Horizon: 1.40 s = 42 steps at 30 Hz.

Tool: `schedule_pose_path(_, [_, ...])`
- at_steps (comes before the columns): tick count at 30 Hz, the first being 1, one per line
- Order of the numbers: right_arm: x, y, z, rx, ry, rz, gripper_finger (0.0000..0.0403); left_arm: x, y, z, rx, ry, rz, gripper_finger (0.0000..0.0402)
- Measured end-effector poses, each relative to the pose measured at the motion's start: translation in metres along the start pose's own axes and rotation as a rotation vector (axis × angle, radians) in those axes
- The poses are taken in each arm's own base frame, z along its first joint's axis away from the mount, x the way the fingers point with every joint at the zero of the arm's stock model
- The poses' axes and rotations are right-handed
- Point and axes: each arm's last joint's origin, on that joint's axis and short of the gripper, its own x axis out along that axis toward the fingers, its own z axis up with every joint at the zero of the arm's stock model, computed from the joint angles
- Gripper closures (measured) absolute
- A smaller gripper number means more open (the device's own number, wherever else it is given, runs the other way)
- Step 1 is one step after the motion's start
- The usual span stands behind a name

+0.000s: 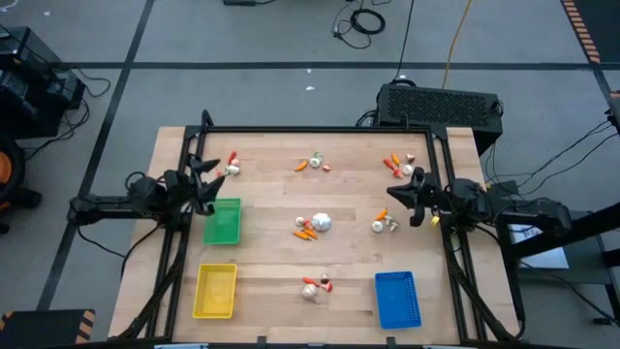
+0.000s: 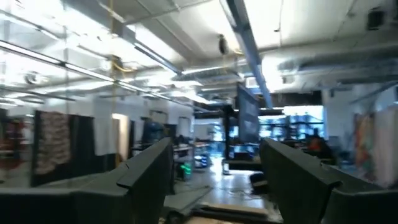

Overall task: Sort produce into baskets
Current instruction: Put the garlic into the blue bin

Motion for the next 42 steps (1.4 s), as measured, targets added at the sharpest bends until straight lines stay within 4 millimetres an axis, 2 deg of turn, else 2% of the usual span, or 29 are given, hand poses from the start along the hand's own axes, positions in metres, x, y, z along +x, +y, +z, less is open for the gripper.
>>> schedule_pose_path(3, [0.005, 0.003, 0.007, 0.006, -0.071, 0.027, 0.0379, 0.016, 0.001, 0.008, 0.032, 0.073, 0.024, 0.0153])
schedule_pose_path(8, [0.013, 0.006, 0.013, 0.053, -0.126, 0.06, 0.0378, 0.058, -0.001, 0.015, 0.068, 0.344, -0.001, 0.0153])
schedule_pose_path(13, [0.024, 0.012, 0.011, 0.154, -0.065, 0.081, 0.0378, 0.098, -0.009, 0.013, 0.086, 0.581, -0.067, 0.0153])
schedule_pose_path(17, [0.04, 0.031, 0.02, 0.197, 0.034, 0.134, 0.0378, 0.116, -0.016, 0.004, 0.114, 0.662, -0.12, 0.0153])
schedule_pose_path(24, [0.086, 0.075, 0.032, 0.04, 0.286, 0.171, 0.0378, 0.126, -0.021, -0.016, 0.125, 0.737, -0.133, 0.0153])
schedule_pose_path(29, [0.115, 0.093, 0.027, -0.042, 0.581, 0.078, 0.0378, 0.127, -0.03, -0.028, 0.041, 0.788, -0.18, 0.0153])
schedule_pose_path(34, [0.135, 0.099, 0.014, -0.001, 0.851, -0.108, 0.0379, 0.125, -0.052, -0.042, -0.051, 0.851, -0.367, 0.0153])
schedule_pose_path(39, [0.149, 0.103, 0.012, -0.002, 0.996, -0.386, 0.0396, 0.124, -0.08, -0.055, -0.087, 0.865, -0.451, 0.0153])
schedule_pose_path(42, [0.155, 0.113, 0.01, -0.054, 1.047, -0.463, 0.0401, 0.123, -0.096, -0.06, -0.088, 0.842, -0.494, 0.0153])
